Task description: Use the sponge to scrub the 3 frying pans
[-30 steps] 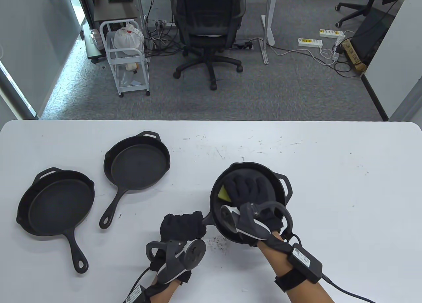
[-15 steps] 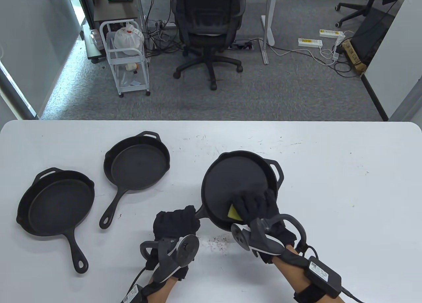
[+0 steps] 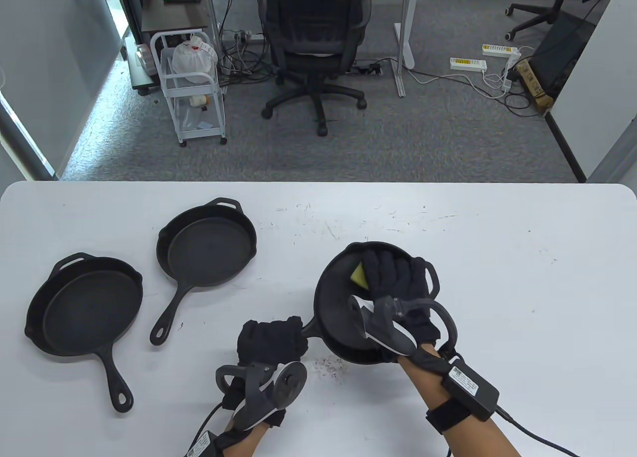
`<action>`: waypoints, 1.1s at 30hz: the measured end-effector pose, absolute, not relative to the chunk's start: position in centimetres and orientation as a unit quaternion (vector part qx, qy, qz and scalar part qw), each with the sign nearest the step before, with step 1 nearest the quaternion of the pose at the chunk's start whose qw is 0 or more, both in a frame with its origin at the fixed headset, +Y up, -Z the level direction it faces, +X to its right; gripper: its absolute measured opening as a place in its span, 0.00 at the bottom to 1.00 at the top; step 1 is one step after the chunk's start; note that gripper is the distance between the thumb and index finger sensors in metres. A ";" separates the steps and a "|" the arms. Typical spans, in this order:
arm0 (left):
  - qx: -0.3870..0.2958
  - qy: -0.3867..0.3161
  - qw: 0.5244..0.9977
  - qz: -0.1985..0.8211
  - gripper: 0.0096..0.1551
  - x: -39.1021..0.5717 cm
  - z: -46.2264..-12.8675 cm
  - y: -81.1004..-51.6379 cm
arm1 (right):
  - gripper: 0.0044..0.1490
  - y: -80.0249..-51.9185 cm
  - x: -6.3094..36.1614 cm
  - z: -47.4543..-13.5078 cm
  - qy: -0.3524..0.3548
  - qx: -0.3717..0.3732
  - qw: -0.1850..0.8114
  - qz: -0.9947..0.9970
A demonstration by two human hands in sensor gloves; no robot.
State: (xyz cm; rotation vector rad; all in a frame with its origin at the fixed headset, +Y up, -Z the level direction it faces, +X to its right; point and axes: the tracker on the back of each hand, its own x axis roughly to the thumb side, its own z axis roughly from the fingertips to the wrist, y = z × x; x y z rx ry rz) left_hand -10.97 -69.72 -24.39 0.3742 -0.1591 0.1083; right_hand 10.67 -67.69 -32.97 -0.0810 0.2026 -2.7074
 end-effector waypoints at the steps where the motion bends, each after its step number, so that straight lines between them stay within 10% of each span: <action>1: 0.190 -0.073 0.977 0.056 0.32 -11.1 -24.4 -69.6 | 0.51 -67.8 11.0 -32.8 0.066 -0.033 0.219 -0.973; 11: 0.190 -0.056 0.977 0.076 0.32 -11.4 -24.4 -69.4 | 0.51 -69.5 6.4 -27.6 0.071 -0.199 0.257 -0.943; 24: 0.189 -0.091 0.976 0.057 0.32 -10.6 -23.7 -69.3 | 0.52 -67.0 9.8 -32.5 0.097 -0.028 0.235 -0.967; 33: 0.200 -0.063 0.975 0.069 0.32 -11.4 -24.0 -69.1 | 0.52 -69.5 9.4 -27.9 0.041 -0.172 0.265 -0.948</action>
